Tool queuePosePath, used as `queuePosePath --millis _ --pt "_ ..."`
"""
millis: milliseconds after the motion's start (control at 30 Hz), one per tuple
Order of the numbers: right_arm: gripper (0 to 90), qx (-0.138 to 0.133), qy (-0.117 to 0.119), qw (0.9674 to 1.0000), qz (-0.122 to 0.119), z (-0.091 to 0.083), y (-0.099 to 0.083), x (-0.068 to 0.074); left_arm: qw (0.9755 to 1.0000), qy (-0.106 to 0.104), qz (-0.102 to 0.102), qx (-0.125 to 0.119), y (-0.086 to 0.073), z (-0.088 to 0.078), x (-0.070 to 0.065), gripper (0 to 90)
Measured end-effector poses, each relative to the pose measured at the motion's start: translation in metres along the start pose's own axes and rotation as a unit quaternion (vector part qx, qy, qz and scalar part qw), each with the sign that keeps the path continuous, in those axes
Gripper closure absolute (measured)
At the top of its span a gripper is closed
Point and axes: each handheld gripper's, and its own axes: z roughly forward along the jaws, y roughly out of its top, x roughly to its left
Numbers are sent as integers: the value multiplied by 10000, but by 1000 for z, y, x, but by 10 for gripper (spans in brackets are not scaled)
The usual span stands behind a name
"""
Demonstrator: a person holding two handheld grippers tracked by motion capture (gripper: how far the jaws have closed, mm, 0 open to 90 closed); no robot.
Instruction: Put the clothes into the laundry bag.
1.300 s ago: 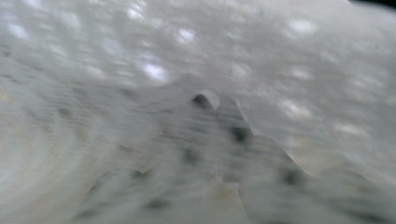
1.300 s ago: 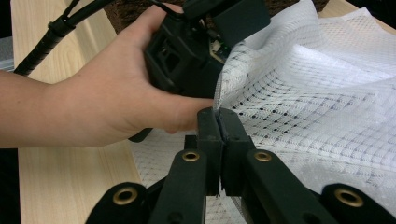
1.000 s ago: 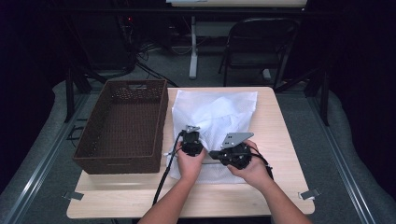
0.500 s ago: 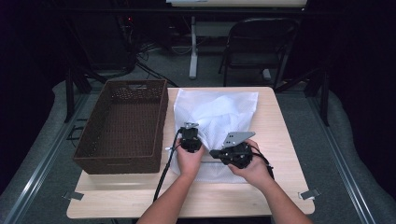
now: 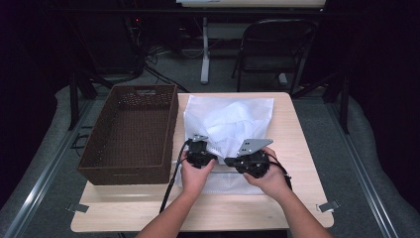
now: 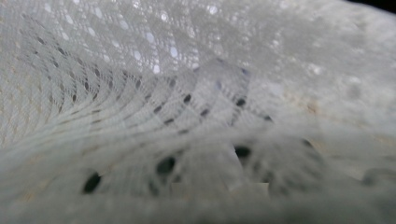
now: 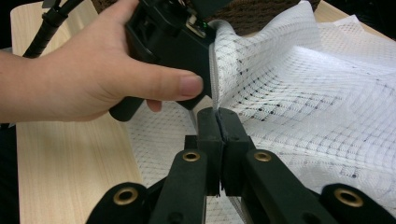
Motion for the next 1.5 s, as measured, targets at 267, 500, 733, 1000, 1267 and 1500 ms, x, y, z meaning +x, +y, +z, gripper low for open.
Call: queuePosePath --millis 267,500,733,1000,1267,1500 --pt "890 -24 -38 10000 19 -3 0 -2 9993 -194 272 168 -4 -15 -4 537" --pt "889 -35 -73 10000 40 -4 0 -3 9981 -182 547 195 -7 -36 -5 519" --pt "888 -22 -88 10000 12 -2 -1 -2 9962 -29 850 201 -12 -55 -6 521" --pt "888 -24 -85 9999 54 -3 -2 -4 9959 -70 881 182 -19 -69 -5 522" --pt "886 10 -122 9999 107 -1 -5 -7 9950 -170 979 114 -26 -85 -7 523" --pt "883 212 -83 9997 103 9 -12 -7 9954 -200 933 -17 -31 -100 -2 523"
